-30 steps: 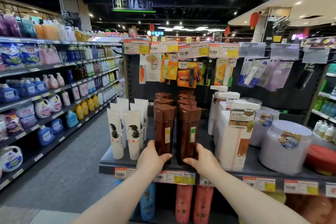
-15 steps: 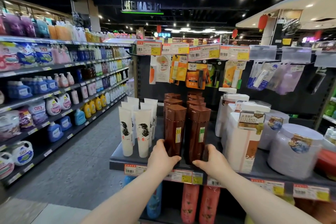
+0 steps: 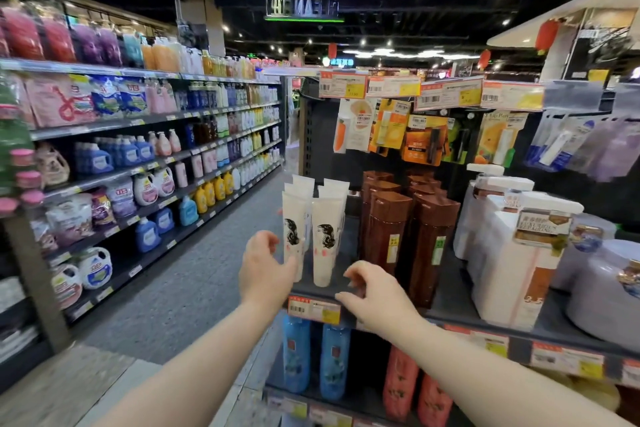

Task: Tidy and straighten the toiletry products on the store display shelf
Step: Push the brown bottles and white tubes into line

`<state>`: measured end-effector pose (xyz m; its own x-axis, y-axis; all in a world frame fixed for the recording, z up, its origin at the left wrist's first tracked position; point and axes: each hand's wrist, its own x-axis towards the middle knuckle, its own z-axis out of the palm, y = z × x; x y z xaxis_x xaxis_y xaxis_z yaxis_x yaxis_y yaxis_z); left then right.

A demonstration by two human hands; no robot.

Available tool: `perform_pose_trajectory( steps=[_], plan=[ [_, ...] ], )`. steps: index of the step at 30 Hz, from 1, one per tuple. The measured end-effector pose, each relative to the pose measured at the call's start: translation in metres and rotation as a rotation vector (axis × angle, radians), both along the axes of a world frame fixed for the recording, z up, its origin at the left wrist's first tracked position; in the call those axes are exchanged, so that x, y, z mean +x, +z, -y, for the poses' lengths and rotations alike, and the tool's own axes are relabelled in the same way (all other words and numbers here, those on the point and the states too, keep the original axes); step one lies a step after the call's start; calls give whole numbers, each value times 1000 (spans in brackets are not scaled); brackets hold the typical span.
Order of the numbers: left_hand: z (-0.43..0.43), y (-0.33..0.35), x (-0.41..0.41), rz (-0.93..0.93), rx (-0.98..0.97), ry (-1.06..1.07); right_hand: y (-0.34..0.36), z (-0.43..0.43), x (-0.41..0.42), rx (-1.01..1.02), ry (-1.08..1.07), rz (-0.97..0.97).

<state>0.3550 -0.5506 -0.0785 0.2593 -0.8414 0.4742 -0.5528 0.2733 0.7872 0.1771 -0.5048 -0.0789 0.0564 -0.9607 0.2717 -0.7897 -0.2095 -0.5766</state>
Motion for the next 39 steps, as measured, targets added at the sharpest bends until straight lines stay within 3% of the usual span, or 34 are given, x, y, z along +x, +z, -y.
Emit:
perform_pose_trajectory(
  steps=[5, 11, 16, 27, 39],
  plan=[
    [27, -8, 12, 34, 333, -9, -9, 28, 32, 165, -76, 87],
    [50, -28, 2, -22, 450, -165, -18, 54, 41, 235, -186, 140],
    [63, -36, 5, 5, 476, -175, -16, 66, 40, 255, -286, 132],
    [71, -44, 7, 137, 442, -141, -14, 72, 46, 280, -301, -8],
    [67, -42, 6, 151, 433, -135, -13, 67, 50, 274, -339, 6]
  ],
)
